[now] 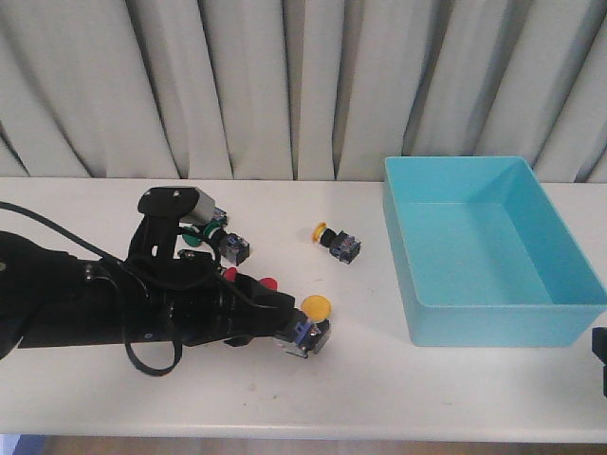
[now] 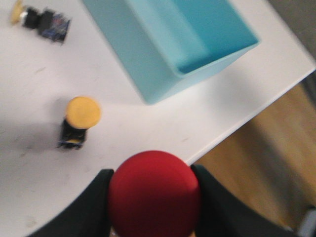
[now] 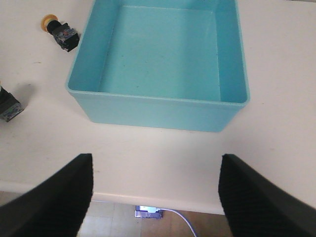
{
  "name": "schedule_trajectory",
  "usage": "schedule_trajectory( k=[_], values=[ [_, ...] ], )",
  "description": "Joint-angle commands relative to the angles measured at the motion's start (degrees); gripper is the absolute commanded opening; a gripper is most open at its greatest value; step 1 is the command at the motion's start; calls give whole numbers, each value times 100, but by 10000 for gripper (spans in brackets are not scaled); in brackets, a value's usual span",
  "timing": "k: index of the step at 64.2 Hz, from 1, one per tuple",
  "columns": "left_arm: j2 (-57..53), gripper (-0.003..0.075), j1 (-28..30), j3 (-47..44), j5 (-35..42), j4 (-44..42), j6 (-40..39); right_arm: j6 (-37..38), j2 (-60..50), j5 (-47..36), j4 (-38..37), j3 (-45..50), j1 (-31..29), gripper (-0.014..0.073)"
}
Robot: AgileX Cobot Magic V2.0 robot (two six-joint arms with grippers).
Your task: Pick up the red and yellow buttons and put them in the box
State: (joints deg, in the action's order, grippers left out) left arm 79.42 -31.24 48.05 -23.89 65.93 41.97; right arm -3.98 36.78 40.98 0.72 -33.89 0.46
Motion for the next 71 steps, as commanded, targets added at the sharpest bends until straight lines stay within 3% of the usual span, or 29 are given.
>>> schedule_trajectory(
  k=[1,17,36,71],
  values=[
    [-212,167,-10,134,-230,1056,840,-46,34,-374,-3,-194,-34,527],
    [-206,167,78,134,-377,2009,977,-46,34,-374,-3,-194,-34,527],
    [-206,167,78,134,-1172,2892,1667,-46,34,-374,-3,-194,-34,527],
    [-206,167,78,134,-1288,2933,1674,-19,34,-392,27,-194,-34,527]
  ],
)
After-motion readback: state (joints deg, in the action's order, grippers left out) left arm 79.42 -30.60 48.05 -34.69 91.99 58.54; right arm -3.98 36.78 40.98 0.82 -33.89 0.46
